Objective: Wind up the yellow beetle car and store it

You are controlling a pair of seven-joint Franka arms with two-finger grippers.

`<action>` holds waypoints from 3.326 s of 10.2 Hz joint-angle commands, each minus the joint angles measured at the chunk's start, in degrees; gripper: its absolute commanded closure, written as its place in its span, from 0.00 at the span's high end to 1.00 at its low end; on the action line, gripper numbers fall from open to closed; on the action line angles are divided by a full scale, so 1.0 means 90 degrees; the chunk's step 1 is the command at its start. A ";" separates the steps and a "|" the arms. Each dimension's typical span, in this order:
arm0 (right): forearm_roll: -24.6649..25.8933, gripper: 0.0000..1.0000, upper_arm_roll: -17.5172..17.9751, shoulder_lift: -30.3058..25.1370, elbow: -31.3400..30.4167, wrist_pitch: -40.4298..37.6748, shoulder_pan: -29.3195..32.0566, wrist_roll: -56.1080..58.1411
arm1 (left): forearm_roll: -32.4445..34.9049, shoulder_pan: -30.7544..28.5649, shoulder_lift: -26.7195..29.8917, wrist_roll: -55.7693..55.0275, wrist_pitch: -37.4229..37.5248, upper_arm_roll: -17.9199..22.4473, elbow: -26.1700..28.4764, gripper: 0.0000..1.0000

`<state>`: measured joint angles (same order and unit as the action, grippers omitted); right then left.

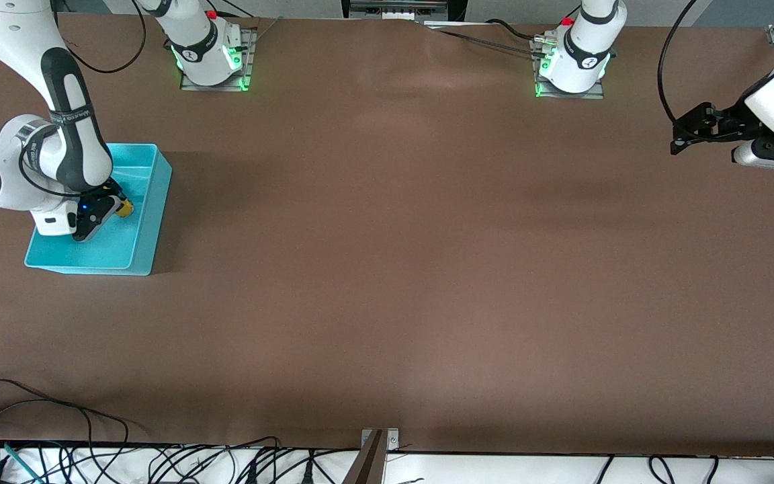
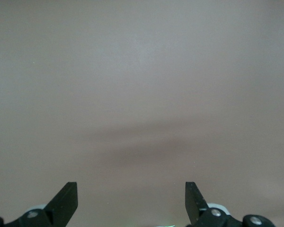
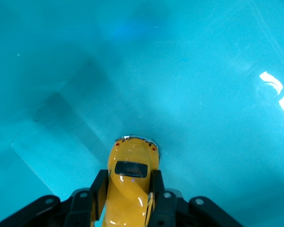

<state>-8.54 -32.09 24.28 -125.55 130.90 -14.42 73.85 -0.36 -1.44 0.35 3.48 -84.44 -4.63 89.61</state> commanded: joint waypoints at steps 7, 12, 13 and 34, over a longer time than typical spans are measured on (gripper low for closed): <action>-0.0048 0.84 0.0050 -0.0148 0.0909 -0.1189 -0.0028 -0.0517 | 0.0060 -0.0035 -0.0097 -0.0065 0.0163 -0.0062 -0.0220 1.00; 0.0021 0.85 0.0079 -0.0178 0.3682 -0.4150 -0.0427 -0.3091 | 0.0060 -0.0035 -0.0097 -0.0065 0.0163 -0.0053 -0.0220 1.00; 0.0040 0.91 0.0079 -0.0178 0.4131 -0.4454 -0.0593 -0.3804 | 0.0060 -0.0035 -0.0097 -0.0065 0.0163 -0.0052 -0.0220 1.00; 0.0607 1.00 0.0138 -0.1731 0.4195 -0.5013 -0.1591 -0.8245 | 0.0060 -0.0045 -0.0088 -0.0065 0.0163 -0.0043 -0.0220 1.00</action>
<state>-3.60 -31.09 9.36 -87.64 85.44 -28.50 0.95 -0.36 -1.50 0.29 3.47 -84.43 -4.60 89.61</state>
